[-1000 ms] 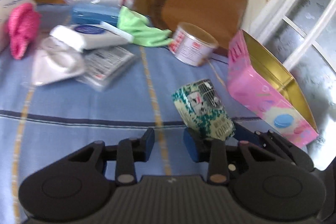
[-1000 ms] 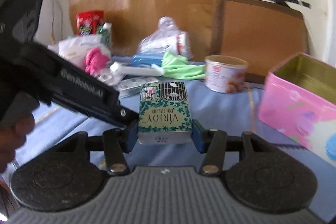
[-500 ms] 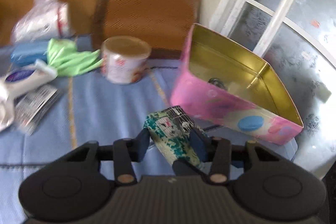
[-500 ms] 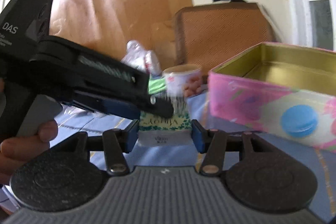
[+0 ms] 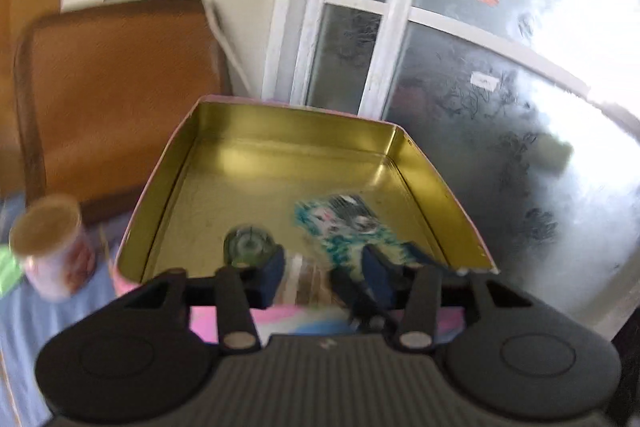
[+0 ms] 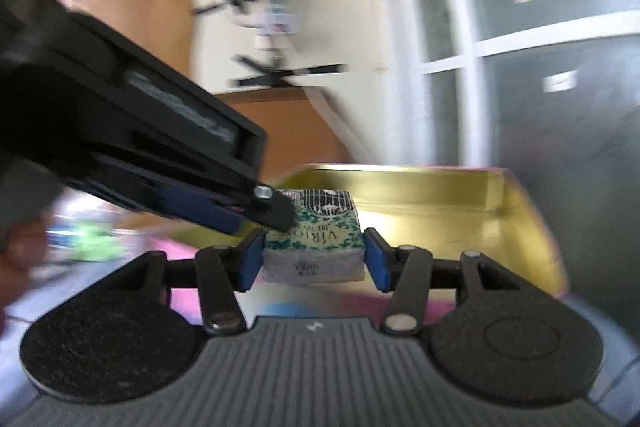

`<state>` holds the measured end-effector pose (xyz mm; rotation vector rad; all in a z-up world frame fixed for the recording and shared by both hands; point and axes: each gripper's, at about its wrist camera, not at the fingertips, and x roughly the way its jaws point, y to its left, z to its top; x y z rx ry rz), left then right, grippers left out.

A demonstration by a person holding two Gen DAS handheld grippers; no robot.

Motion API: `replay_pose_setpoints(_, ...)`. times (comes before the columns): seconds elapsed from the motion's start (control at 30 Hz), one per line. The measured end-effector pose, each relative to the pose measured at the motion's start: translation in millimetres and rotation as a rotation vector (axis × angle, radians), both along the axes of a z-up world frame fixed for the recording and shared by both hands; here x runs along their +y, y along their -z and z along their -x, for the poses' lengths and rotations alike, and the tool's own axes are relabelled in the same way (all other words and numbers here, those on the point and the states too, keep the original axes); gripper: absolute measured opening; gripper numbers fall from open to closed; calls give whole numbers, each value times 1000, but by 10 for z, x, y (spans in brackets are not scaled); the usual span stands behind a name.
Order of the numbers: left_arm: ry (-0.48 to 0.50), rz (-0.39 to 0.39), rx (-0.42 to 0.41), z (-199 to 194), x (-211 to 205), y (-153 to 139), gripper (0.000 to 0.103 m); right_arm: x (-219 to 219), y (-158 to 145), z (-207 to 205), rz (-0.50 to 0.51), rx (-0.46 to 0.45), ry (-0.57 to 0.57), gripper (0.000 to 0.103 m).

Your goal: Organize soft objects

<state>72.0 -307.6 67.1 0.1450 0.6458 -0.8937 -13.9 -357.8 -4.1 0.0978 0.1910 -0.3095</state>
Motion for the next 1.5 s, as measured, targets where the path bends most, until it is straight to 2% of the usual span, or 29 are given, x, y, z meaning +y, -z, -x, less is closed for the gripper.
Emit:
replay_pose_setpoints(0.03, -3, -16, -22, 27, -62, 16, 47, -78, 18, -31, 9, 13, 46, 60)
replay_pose_setpoints(0.1, -14, -28, -27, 49, -97, 66, 47, -231, 51, -33, -21, 14, 123, 75)
replay_pose_setpoints(0.2, -47, -19, -20, 45, 34, 117, 55, -344, 67, 150, -71, -25, 137, 75)
replay_pose_setpoints(0.27, -84, -16, -18, 15, 168, 118, 55, -293, 71, 169, -58, -32, 129, 75)
replay_pose_setpoints(0.4, -139, 41, 18, -64, 544, 93, 56, -119, 52, 182, -41, -42, 64, 75)
replay_pose_setpoints(0.57, -241, 70, -29, -70, 1186, 78, 62, 244, -46, 108, -9, -45, -49, 75)
replay_pose_setpoints(0.67, -328, 51, -83, -42, 1608, 137, 65, 474, -66, 43, 12, -25, -135, 75)
replay_pose_setpoints(0.77, -422, 27, -92, -54, 2098, 287, 65, 665, -58, -60, -7, 9, -216, 75)
replay_pose_setpoints(0.93, -597, -75, -160, -49, 2798, 560, 65, 972, -29, -243, -43, 54, -328, 75)
replay_pose_setpoints(1.1, -707, -90, -146, -38, 3355, 751, 68, 1271, -15, -453, -66, 105, -425, 75)
replay_pose_setpoints(1.17, -757, -70, -121, -72, 3538, 804, 68, 1395, -10, -532, -67, 128, -464, 75)
replay_pose_setpoints(1.23, -791, 31, -56, -122, 3759, 818, 68, 1519, -6, -611, -62, 145, -505, 75)
replay_pose_setpoints(1.33, -855, 99, -23, -173, 3884, 839, 68, 1703, -26, -729, -43, 164, -554, 75)
replay_pose_setpoints(1.5, -877, 160, -46, -85, 3987, 842, 69, 1944, -107, -997, -51, 188, -631, 75)
